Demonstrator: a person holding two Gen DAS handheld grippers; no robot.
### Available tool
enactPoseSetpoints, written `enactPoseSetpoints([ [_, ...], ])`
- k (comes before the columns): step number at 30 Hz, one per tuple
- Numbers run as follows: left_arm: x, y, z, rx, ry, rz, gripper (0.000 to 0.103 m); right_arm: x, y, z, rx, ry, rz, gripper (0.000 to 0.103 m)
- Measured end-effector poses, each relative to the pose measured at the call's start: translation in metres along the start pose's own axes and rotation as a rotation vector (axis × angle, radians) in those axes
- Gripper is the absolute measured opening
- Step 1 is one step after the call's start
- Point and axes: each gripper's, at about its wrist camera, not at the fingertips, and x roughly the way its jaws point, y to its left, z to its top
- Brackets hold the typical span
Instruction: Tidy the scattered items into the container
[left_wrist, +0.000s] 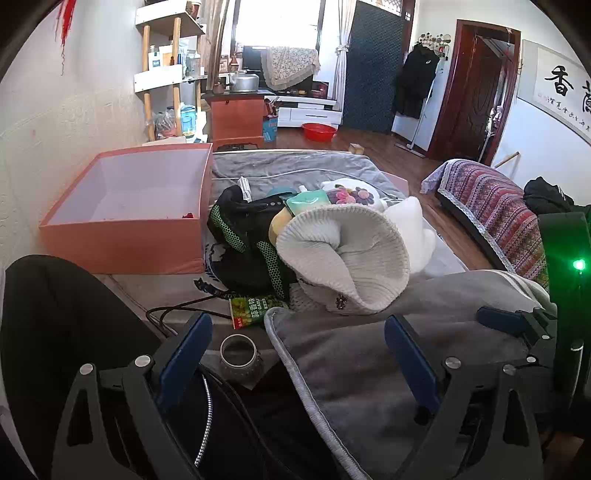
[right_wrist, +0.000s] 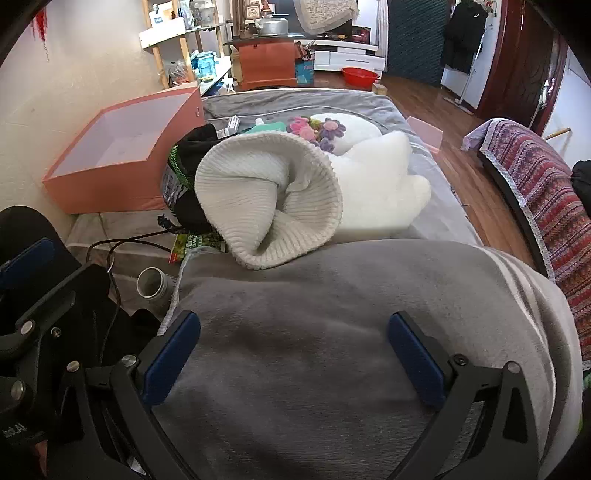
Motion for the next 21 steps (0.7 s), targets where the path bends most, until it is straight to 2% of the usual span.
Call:
enactPoseSetpoints([
  [8, -0.0001, 0.0001, -0.0004, -0.006, 0.008, -0.009, 0.095, -0.0006, 0.0006, 0.0000, 0.001, 0.000, 0.008, 0.102],
  [13, 0.0024, 0.0007, -0.0006, -0.011, 0.023, -0.012, 0.095, -0.0002, 0.0030, -0.0004, -0.004, 0.004, 0.025, 0.094],
  [21, 0.0028, 0.0010, -0.0017, -0.013, 0.028, -0.014, 0.095, -0.0003, 0.0020, -0.0008, -0.004, 0.007, 0.034, 0.089],
])
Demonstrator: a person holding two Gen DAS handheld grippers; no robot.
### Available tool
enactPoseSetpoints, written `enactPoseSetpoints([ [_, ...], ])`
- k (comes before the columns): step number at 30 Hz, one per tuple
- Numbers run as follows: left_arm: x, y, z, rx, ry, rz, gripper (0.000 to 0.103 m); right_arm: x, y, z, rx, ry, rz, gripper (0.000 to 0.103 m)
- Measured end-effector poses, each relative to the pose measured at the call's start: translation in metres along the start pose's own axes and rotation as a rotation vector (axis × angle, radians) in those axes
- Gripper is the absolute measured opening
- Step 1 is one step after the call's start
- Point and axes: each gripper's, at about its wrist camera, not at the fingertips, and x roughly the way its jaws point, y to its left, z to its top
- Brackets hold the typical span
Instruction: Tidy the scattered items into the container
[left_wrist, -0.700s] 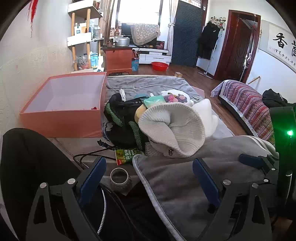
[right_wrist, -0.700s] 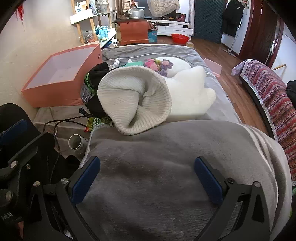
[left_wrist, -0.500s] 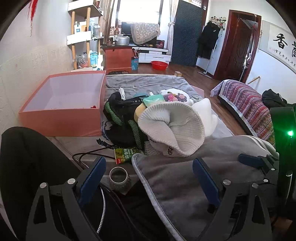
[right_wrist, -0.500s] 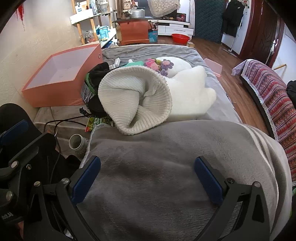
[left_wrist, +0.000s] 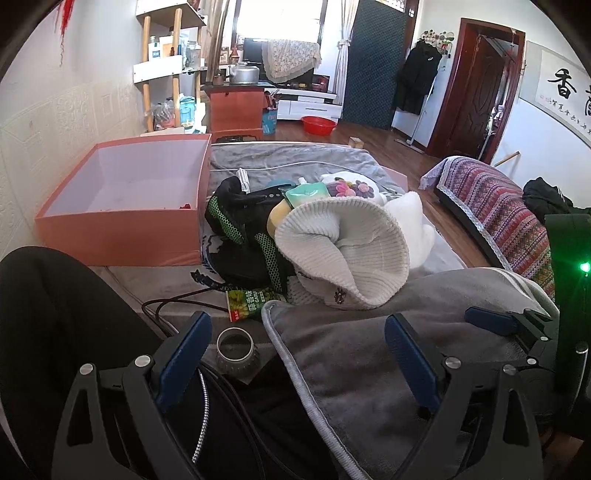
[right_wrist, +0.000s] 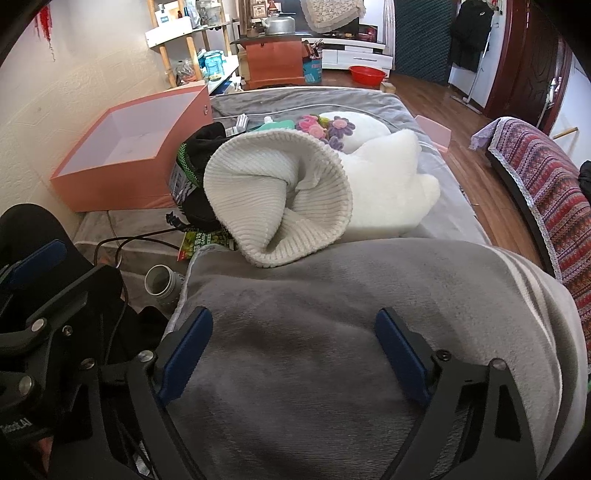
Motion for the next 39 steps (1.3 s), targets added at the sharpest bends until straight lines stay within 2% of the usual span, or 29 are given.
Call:
enactPoseSetpoints([
  [9, 0.0004, 0.0008, -0.0008, -0.001, 0.002, -0.003, 0.095, -0.0001, -0.0002, -0.0004, 0.001, 0.000, 0.001, 0.087],
  [16, 0.0003, 0.0005, -0.0009, 0.000, 0.002, -0.004, 0.095, -0.0001, 0.0002, -0.0006, 0.000, 0.000, 0.004, 0.081],
  [39, 0.0001, 0.0007, -0.0004, 0.018, 0.005, -0.023, 0.095, -0.0004, -0.0006, -0.0009, 0.000, 0.001, 0.004, 0.080],
])
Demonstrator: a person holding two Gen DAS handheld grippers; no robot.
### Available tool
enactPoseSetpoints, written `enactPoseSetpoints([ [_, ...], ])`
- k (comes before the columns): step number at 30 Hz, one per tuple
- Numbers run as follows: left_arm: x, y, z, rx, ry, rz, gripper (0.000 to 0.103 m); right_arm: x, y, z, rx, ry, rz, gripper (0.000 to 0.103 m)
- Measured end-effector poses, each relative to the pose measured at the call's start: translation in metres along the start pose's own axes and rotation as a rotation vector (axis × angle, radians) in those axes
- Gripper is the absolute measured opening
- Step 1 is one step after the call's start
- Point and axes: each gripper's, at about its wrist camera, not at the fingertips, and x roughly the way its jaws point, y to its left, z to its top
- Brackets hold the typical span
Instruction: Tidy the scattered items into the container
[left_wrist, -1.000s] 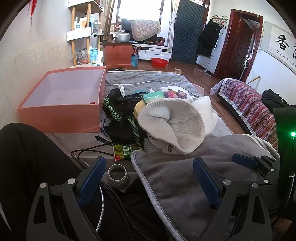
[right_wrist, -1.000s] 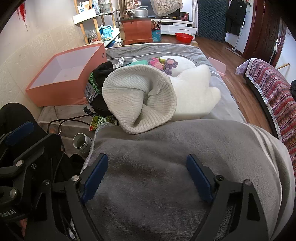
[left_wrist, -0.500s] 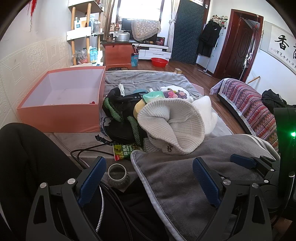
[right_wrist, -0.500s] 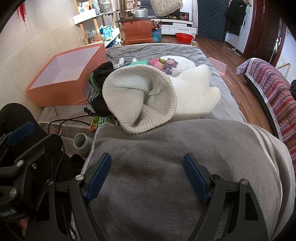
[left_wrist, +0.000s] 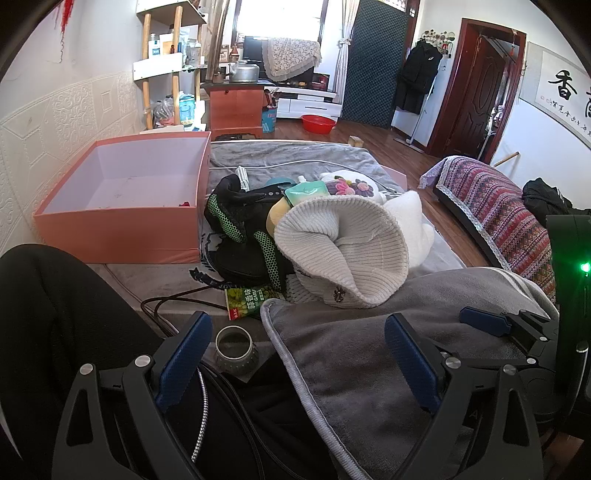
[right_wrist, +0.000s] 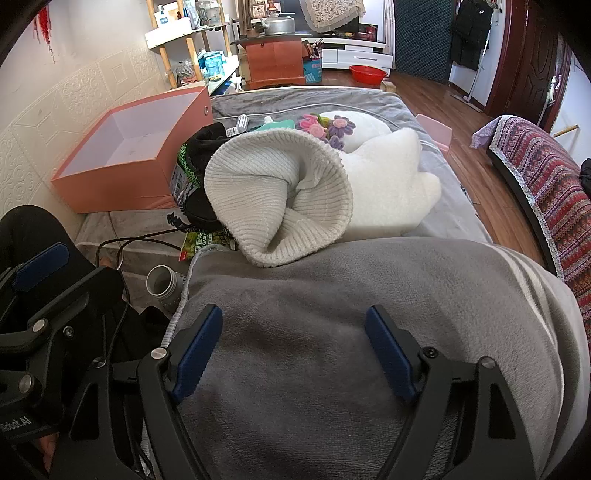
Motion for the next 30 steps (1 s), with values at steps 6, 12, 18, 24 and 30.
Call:
enactPoseSetpoints([
  [6, -0.0001, 0.0001, 0.0001, 0.001, 0.001, -0.001, 0.095, -0.0001, -0.0002, 0.0000, 0.000, 0.000, 0.000, 0.080],
  [12, -0.0001, 0.0001, 0.0002, 0.001, 0.001, -0.002, 0.095, -0.0001, -0.0006, 0.0000, 0.000, 0.000, 0.001, 0.080],
  [18, -0.0003, 0.0001, 0.0002, 0.002, 0.001, -0.002, 0.095, -0.0001, -0.0008, -0.0001, 0.000, 0.000, 0.001, 0.080],
  [24, -0.0019, 0.0002, -0.0003, -0.001, -0.016, -0.009, 0.095, 0.0001, -0.0016, 0.0000, 0.007, -0.001, 0.006, 0.080],
  [30, -0.0073, 0.0067, 0.0009, -0.039, -0.050, -0.025, 0.095, -0.0013, -0.0074, 0.0008, 0.046, -0.011, 0.034, 0.075],
])
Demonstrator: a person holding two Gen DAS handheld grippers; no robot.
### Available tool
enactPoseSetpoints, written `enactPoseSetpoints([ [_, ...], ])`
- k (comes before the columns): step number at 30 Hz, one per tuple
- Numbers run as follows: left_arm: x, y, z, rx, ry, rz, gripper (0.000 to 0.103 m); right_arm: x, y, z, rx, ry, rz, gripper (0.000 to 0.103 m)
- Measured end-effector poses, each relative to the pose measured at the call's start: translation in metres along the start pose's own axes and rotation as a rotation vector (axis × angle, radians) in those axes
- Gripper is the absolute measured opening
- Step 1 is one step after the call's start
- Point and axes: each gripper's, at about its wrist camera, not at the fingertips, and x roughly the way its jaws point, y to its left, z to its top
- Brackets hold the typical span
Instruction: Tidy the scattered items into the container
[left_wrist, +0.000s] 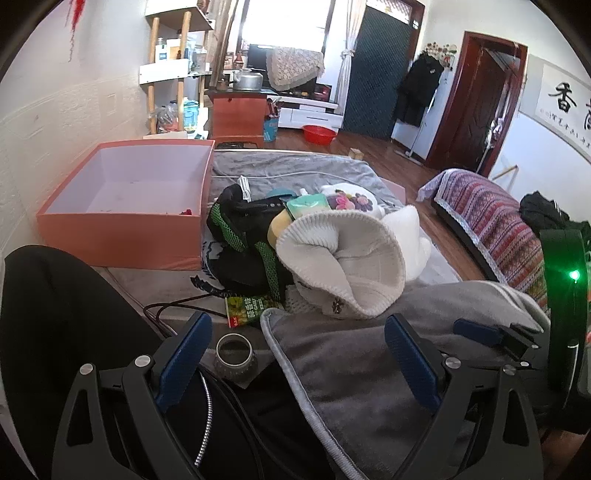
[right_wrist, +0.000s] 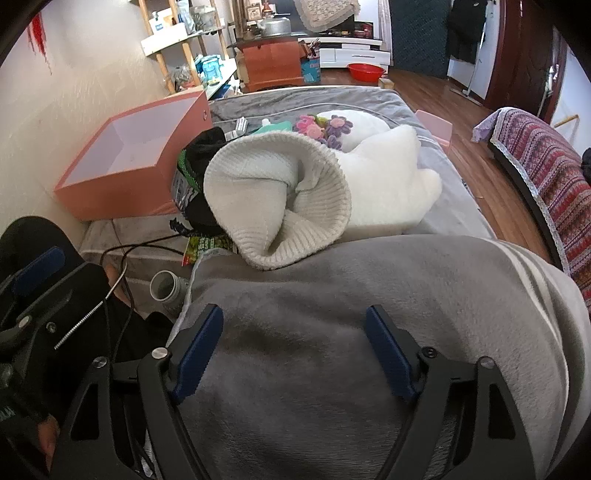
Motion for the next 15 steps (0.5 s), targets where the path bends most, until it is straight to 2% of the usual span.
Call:
enactPoseSetpoints([
  [4, -0.002, 0.009, 0.007, -0.047, -0.010, -0.010, 0.095, -0.012, -0.019, 0.004, 0.096, -0.044, 0.061, 0.057],
  [7, 0.006, 0.010, 0.011, -0.066, 0.040, -0.015, 0.095, -0.019, -0.034, 0.013, 0.151, -0.065, 0.095, 0.057],
  [10, 0.013, 0.003, 0.022, -0.089, 0.081, -0.041, 0.095, -0.024, -0.044, 0.033, 0.151, -0.092, 0.069, 0.057],
  [12, 0.017, -0.006, 0.035, -0.115, 0.092, -0.077, 0.095, -0.029, -0.051, 0.055, 0.140, -0.132, 0.042, 0.057],
  [15, 0.030, -0.027, 0.058, -0.161, 0.113, -0.145, 0.095, -0.034, -0.069, 0.090, 0.179, -0.187, 0.074, 0.057],
])
